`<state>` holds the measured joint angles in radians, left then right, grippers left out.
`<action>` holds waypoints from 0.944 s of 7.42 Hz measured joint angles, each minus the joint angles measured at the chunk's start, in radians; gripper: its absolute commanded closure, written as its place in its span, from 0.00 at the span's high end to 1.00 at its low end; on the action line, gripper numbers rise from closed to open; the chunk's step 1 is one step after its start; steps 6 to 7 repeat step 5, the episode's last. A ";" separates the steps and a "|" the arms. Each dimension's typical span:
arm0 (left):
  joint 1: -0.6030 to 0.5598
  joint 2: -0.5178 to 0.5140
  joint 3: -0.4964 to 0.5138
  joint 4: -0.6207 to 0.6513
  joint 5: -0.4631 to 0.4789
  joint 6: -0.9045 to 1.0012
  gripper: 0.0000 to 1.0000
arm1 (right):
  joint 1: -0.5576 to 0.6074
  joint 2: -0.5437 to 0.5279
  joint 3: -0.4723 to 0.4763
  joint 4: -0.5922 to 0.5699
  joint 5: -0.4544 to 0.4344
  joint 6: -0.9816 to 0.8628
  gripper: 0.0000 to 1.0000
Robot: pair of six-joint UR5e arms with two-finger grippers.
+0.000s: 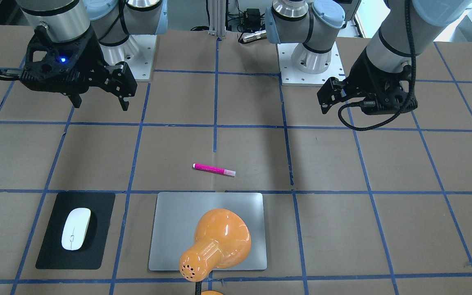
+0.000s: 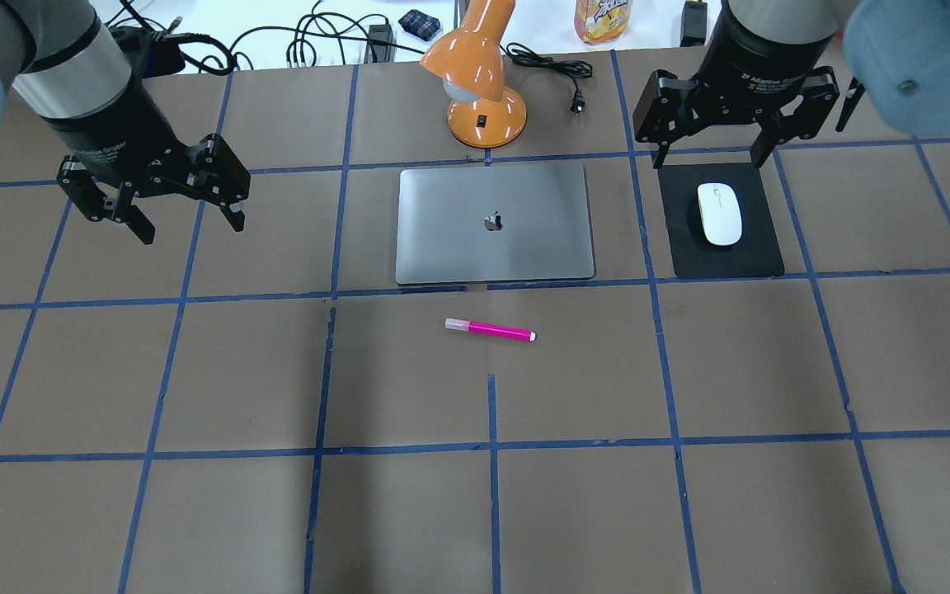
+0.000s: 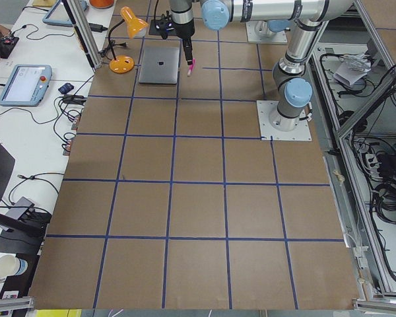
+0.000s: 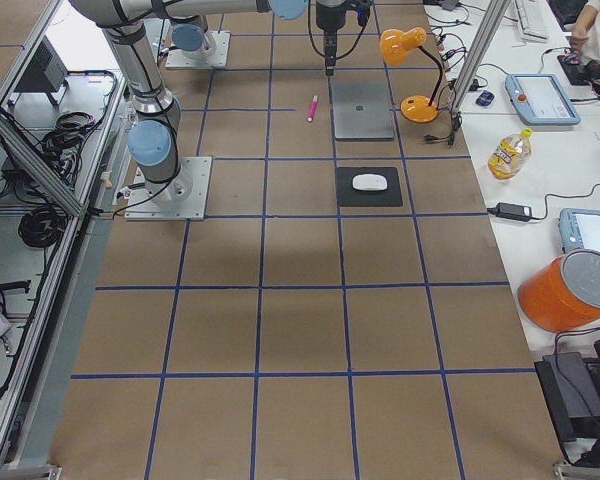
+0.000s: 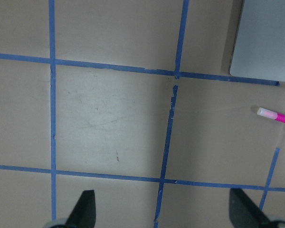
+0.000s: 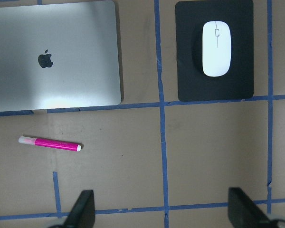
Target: Place pen and mouse around notebook
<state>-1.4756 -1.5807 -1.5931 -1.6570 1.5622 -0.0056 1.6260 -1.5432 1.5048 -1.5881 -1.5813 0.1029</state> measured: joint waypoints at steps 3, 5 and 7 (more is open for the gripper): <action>0.001 0.066 -0.088 0.064 0.006 0.014 1.00 | 0.000 -0.001 0.001 0.000 0.001 0.000 1.00; 0.001 0.074 -0.089 0.069 0.008 0.015 1.00 | 0.000 -0.001 0.002 0.000 0.001 0.000 1.00; 0.001 0.074 -0.089 0.069 0.008 0.015 1.00 | 0.000 -0.001 0.002 0.000 0.001 0.000 1.00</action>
